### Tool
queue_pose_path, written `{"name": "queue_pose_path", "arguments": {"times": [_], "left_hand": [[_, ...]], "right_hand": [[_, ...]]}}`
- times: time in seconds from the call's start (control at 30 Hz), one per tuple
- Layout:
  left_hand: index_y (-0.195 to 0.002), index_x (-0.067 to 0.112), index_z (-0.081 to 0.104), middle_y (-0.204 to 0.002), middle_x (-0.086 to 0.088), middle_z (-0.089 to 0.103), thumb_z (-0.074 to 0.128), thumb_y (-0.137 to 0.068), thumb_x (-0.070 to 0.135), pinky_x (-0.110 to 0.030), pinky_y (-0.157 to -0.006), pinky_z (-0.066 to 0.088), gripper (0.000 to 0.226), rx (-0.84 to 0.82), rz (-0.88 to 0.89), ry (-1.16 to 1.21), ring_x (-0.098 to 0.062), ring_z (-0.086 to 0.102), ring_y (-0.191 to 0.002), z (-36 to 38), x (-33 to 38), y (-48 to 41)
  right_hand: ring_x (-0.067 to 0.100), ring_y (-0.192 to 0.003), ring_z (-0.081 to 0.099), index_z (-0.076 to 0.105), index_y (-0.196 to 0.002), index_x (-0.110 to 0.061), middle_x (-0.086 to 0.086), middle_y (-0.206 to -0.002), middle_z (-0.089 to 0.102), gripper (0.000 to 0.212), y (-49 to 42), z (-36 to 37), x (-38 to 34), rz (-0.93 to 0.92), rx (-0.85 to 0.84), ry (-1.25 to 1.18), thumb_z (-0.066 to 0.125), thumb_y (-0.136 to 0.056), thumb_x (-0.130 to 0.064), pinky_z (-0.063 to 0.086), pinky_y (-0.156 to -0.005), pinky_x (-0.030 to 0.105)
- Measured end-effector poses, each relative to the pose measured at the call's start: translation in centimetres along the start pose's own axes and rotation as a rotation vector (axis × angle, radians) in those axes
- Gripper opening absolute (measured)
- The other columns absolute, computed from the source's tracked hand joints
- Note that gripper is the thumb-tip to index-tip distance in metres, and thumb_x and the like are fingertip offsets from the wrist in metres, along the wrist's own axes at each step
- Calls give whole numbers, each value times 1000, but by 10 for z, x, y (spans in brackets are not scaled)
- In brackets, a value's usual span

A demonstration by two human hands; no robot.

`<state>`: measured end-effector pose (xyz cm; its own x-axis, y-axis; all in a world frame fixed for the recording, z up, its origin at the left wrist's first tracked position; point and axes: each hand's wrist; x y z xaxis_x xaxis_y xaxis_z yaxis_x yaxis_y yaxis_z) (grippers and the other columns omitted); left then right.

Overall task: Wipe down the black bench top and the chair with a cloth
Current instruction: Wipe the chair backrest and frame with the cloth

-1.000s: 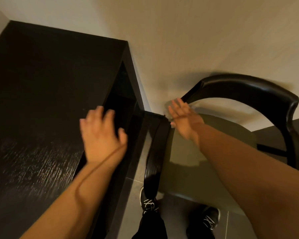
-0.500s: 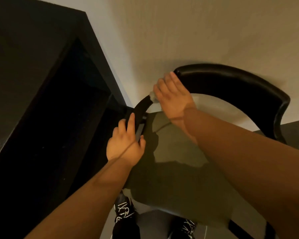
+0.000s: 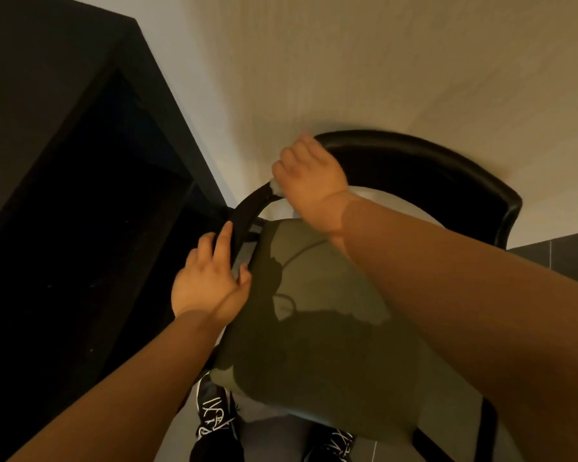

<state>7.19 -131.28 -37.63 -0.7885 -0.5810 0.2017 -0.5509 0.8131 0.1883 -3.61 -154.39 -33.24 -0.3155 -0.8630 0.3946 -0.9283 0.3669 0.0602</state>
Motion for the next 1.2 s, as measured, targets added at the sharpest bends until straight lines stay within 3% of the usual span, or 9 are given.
{"name": "queue_pose_path", "arguments": {"times": [0.1, 0.17, 0.23, 0.33, 0.43, 0.67, 0.87, 1.0, 1.2], "left_hand": [[-166, 28, 18, -151, -9, 45, 54, -98, 52, -39, -68, 55, 80, 10, 6, 13, -27, 59, -113, 0, -1, 1], [-166, 26, 22, -149, -10, 47, 56, -97, 51, -38, -66, 54, 80, 15, 15, 8, -27, 61, -110, 1, -2, 2], [-166, 25, 23, -150, -10, 47, 56, -97, 51, -36, -66, 53, 81, 26, 23, 4, -27, 61, -110, 2, -2, 2], [-165, 25, 23, -150, -10, 48, 56, -97, 51, -34, -66, 51, 80, 40, 38, 6, -27, 62, -110, 2, -3, 3], [-166, 27, 20, -151, -9, 46, 53, -98, 52, -34, -68, 52, 79, 30, 31, 17, -26, 61, -112, 2, -3, 2], [-166, 27, 21, -152, -9, 45, 57, -98, 51, -32, -68, 45, 80, 22, 19, 19, -27, 60, -113, 0, -1, 0], [-166, 29, 17, -153, -8, 43, 57, -97, 50, -33, -69, 50, 83, 11, 14, 10, -26, 60, -115, 3, -4, 0], [-165, 29, 20, -150, -9, 46, 61, -96, 46, -36, -68, 54, 82, 16, 20, 27, -26, 61, -113, 2, -3, -1], [-164, 29, 22, -150, -8, 48, 61, -96, 43, -36, -67, 55, 80, 30, 33, 37, -25, 62, -110, 1, -4, -2]], "right_hand": [[38, -110, 65, 74, -105, -5, 15, -104, 71, 42, 10, -1, 30, -35, 184, 63, 37, -94, -21, 35, -121, 49], [28, -101, 68, 76, -98, -14, 6, -97, 72, 21, 9, -1, 46, -44, 304, -188, 63, -93, -31, 46, -109, 42], [34, -105, 62, 68, -109, -8, 13, -106, 67, 35, 9, 5, 45, 52, 271, -90, 75, -86, -32, 38, -108, 47], [37, -111, 59, 60, -117, -7, 14, -114, 62, 48, 8, 9, 43, -6, 210, 100, 69, -87, -43, 29, -110, 46], [38, -108, 59, 61, -122, -9, 15, -113, 62, 55, 12, 2, 61, -29, 173, -1, 67, -87, -51, 32, -103, 46], [43, -119, 52, 53, -138, -8, 20, -128, 59, 74, 51, 17, 76, 406, 248, -171, 75, -85, -55, 40, -100, 53], [39, -121, 54, 48, -143, -12, 16, -133, 58, 75, 18, 20, 52, 127, 350, -12, 68, -86, -57, 28, -100, 45], [37, -122, 54, 42, -154, -13, 16, -138, 56, 86, 27, 26, 63, 145, 365, -9, 73, -85, -54, 27, -103, 43], [38, -156, 14, 12, -165, -17, 17, -169, 17, 87, 94, 55, 78, 378, 302, -76, 67, -98, -24, 1, -128, 51]]}}
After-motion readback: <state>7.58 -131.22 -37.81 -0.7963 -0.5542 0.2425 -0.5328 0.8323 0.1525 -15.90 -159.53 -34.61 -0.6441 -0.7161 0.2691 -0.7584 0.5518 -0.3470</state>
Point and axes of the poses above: each hand's wrist, its own y-axis away from the middle knuckle, its own z-axis out of the palm, x = y × z
